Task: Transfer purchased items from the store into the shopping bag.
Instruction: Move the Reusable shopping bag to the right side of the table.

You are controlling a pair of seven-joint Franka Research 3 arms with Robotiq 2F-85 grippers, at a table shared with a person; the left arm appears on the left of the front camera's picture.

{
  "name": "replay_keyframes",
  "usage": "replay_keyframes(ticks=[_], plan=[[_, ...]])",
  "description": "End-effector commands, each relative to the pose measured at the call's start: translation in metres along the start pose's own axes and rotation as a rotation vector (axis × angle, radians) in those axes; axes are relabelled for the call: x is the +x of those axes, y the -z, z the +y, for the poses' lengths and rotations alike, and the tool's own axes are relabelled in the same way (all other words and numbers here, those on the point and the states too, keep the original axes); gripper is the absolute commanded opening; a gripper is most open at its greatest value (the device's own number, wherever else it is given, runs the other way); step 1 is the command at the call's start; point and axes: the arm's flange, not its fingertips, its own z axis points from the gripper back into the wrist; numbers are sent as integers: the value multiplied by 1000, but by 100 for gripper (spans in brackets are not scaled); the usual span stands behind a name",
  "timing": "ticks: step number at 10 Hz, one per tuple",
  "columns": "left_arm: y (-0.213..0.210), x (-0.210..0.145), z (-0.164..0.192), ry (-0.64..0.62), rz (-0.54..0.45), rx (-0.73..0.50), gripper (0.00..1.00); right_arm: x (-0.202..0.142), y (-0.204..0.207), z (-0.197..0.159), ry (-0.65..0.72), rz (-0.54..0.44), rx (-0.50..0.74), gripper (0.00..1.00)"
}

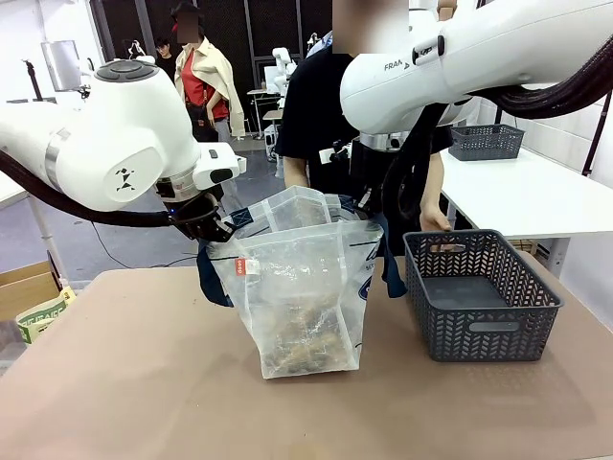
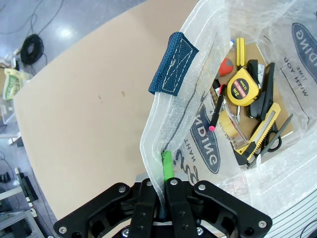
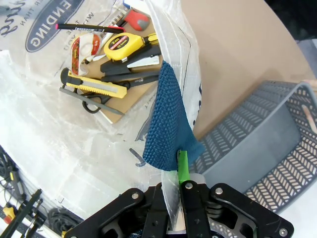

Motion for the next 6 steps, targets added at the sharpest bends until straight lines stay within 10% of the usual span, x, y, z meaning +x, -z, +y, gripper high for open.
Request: replay_keyframes(ticks=[1,6], plan=[[-1,-4,6,10,4,26,0,-3,-1,-4,7,-3,-5,0],[-1,-4,6,10,4,26,0,-3,-1,-4,7,-3,-5,0]])
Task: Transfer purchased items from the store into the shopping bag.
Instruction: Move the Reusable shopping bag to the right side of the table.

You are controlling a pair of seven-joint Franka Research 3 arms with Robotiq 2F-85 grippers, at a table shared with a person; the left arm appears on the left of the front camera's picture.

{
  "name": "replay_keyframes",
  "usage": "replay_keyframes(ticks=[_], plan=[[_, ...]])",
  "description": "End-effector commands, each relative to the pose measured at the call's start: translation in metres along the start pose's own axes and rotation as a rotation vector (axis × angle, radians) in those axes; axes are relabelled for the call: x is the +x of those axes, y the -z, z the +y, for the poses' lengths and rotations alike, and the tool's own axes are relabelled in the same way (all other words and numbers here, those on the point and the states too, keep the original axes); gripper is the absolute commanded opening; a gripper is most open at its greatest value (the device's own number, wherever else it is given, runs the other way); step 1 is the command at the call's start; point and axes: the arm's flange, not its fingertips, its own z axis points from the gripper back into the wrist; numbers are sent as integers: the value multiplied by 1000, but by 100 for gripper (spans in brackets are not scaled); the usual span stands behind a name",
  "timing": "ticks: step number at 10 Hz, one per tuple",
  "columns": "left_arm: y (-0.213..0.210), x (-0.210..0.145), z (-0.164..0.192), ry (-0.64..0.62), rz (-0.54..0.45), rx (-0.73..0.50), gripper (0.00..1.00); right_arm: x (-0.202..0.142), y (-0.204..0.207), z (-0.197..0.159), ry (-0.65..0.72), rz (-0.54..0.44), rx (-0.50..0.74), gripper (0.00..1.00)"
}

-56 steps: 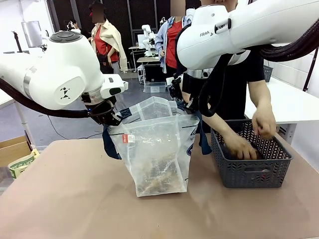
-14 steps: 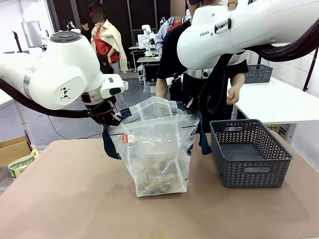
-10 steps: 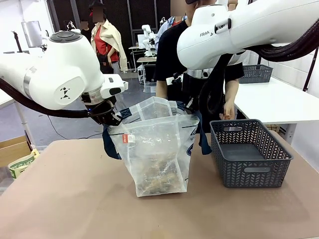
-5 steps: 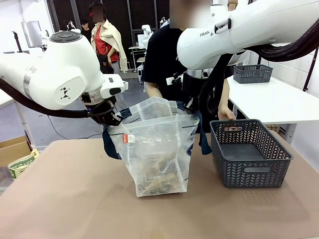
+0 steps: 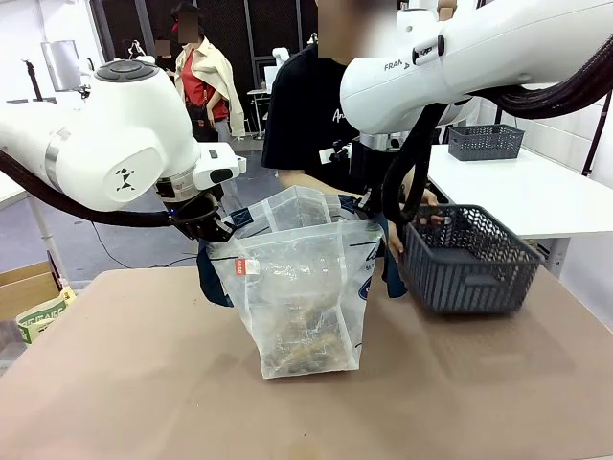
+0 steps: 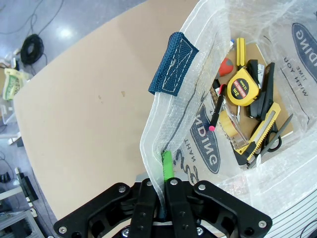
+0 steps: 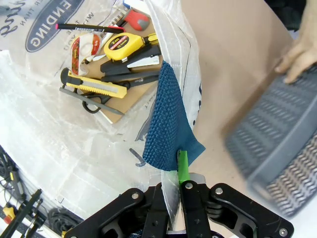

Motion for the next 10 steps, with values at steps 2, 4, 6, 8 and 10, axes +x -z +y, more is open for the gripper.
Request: replay_keyframes(ticks=[2,4,6,8,10], plan=[[-1,-4,6,10,4,26,0,-3,-1,-4,7,-3,-5,0],[0,3,-4,-9,-5,-11,0,4,0,1,26,-20,6,0],[3,15,-11,-20,-1,-28,0,12,-1,6,106,-37,28,0],[2,25,-20,-19,-23,-68,0,18,0,14,126,-31,57,0],[4,31,-25,-3,-40,-94,0,21,-1,21,149,-43,76,0]])
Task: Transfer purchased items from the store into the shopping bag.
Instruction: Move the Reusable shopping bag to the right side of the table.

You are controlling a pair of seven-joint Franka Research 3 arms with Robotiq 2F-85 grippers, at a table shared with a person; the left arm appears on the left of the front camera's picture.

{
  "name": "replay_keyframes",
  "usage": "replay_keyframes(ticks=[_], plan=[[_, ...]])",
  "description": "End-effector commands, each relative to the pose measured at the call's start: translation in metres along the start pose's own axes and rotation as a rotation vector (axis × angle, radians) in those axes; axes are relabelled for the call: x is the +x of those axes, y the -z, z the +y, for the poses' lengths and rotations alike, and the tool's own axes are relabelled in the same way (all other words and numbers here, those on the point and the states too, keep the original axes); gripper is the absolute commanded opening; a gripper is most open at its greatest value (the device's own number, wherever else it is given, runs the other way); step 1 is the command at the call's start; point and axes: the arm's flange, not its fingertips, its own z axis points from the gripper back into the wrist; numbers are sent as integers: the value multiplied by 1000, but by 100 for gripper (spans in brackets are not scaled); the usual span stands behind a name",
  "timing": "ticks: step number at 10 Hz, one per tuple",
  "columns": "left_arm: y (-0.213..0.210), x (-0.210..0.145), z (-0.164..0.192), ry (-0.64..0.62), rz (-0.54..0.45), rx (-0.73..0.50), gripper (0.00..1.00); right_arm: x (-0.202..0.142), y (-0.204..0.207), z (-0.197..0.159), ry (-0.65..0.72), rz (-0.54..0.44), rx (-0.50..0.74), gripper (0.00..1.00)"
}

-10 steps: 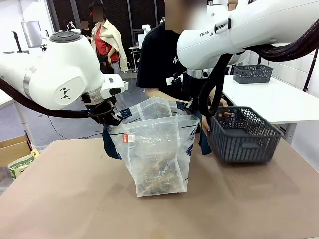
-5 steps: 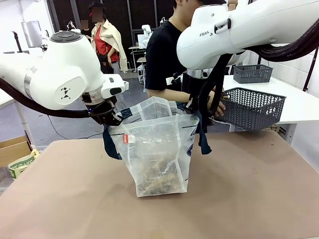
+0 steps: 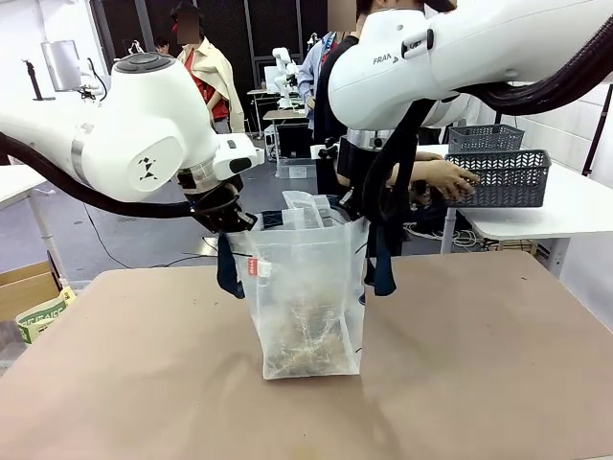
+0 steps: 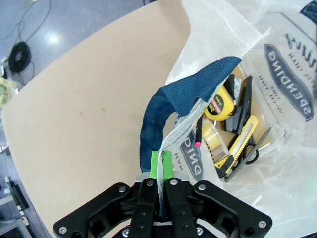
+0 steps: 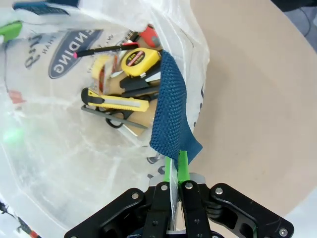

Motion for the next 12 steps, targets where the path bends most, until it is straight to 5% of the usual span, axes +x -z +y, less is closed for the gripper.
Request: replay_keyframes(ticks=[1,6,8,12], plan=[[5,7,-5,10,-26,-44,0,8,0,5,29,3,34,0],[3,7,-7,16,-24,-31,0,5,1,-2,29,1,29,0],[3,7,-10,-37,-5,-1,0,13,2,-2,231,61,83,0],[5,6,-7,-50,28,-44,0,14,4,0,306,124,94,0]])
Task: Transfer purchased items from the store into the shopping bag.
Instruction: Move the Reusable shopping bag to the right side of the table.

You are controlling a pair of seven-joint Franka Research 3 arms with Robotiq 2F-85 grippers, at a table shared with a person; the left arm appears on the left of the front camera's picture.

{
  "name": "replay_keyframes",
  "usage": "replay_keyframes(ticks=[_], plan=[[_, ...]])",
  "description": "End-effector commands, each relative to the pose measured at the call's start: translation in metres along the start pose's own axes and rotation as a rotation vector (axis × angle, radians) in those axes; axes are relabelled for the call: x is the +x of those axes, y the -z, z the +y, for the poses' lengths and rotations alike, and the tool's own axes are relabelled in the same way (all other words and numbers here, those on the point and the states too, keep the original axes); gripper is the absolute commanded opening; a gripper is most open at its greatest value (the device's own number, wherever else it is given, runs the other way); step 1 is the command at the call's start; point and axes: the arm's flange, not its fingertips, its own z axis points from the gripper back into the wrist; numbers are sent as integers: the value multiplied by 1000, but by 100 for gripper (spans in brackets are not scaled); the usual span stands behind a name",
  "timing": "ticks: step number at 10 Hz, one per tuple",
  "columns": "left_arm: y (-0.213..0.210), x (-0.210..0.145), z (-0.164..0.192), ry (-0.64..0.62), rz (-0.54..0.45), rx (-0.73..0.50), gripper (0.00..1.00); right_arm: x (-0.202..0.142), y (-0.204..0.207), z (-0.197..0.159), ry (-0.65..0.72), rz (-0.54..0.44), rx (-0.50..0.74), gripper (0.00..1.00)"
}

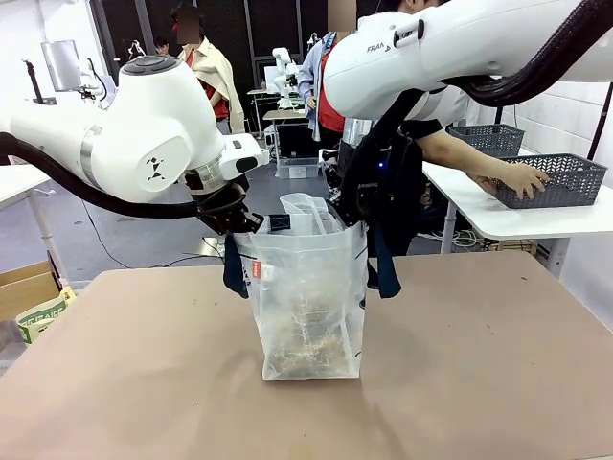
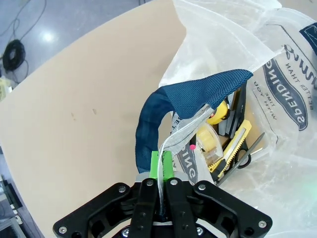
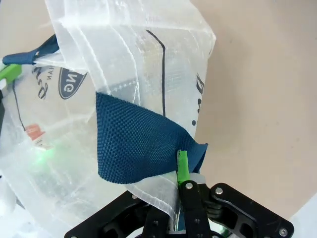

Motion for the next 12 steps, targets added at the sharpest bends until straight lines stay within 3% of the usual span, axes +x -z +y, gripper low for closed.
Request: replay_keyframes(ticks=[1,6,12], plan=[[0,0,0,4,-4,3,0,-1,0,0,-16,-11,-2,0],[-4,11,-16,14,-44,-57,0,0,-2,7,64,-40,38,0],[-4,24,-40,56,-71,-134,0,11,2,42,49,-83,49,0]])
